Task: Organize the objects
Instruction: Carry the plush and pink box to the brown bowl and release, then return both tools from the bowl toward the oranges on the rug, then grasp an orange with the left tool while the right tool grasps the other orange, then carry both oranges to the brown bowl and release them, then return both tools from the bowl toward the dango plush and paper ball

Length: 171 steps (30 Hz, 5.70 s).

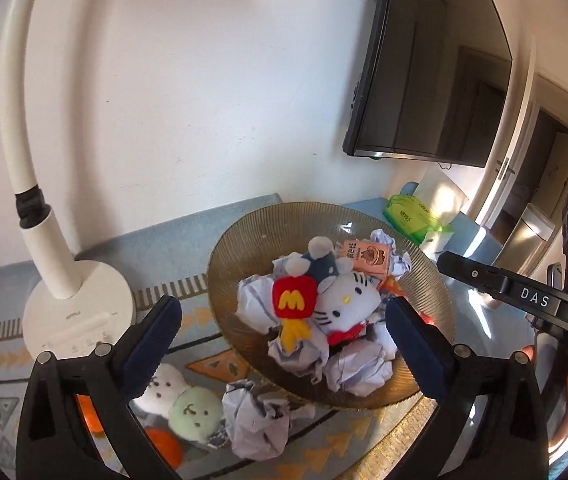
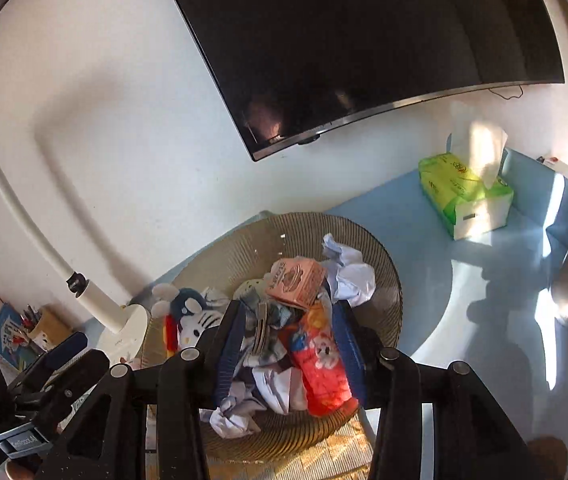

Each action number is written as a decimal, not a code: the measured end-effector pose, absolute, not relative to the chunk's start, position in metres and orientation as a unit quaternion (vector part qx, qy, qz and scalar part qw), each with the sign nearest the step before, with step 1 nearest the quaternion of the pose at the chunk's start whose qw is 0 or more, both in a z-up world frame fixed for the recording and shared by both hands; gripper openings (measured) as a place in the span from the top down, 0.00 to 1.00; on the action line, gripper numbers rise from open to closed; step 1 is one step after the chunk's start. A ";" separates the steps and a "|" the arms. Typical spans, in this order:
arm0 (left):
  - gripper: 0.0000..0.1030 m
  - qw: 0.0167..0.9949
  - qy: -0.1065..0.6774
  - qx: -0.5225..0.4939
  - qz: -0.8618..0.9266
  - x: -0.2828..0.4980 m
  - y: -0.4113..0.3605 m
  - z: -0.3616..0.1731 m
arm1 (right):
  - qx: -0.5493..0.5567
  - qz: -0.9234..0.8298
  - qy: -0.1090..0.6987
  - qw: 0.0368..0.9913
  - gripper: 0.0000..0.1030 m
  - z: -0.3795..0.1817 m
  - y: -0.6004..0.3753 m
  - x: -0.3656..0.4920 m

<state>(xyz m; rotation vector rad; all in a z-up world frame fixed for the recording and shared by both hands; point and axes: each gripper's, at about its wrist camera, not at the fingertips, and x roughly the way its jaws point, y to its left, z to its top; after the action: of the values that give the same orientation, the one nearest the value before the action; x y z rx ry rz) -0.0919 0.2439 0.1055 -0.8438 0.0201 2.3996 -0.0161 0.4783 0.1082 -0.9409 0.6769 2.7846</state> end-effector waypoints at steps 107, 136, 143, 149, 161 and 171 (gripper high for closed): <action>0.67 0.134 -0.043 -0.358 0.923 0.041 0.034 0.011 | -0.425 0.887 0.011 -0.178 0.46 0.002 0.235 0.056; 0.67 0.184 -0.084 -0.328 0.923 -0.014 0.093 0.091 | -0.231 0.967 0.105 -0.017 0.63 0.138 0.379 0.042; 0.66 0.272 -0.062 -0.295 0.914 -0.072 0.208 0.119 | -0.216 0.959 0.157 0.095 0.63 0.122 0.458 -0.007; 0.60 0.312 -0.037 -0.311 0.897 -0.105 0.275 0.102 | -0.250 0.939 0.227 0.069 0.62 0.093 0.482 -0.024; 0.02 0.245 -0.079 -0.317 0.913 -0.070 0.176 0.099 | -0.248 0.944 0.215 -0.013 0.37 0.110 0.438 0.038; 0.02 0.121 -0.137 -0.353 0.918 -0.024 0.058 0.030 | -0.326 0.930 0.159 -0.061 0.28 0.031 0.331 0.055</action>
<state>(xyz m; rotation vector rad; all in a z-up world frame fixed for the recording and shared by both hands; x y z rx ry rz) -0.0243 0.0577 0.0298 -1.0314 -0.4009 2.6805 0.0551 0.3308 0.0313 -1.0662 0.5202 3.0405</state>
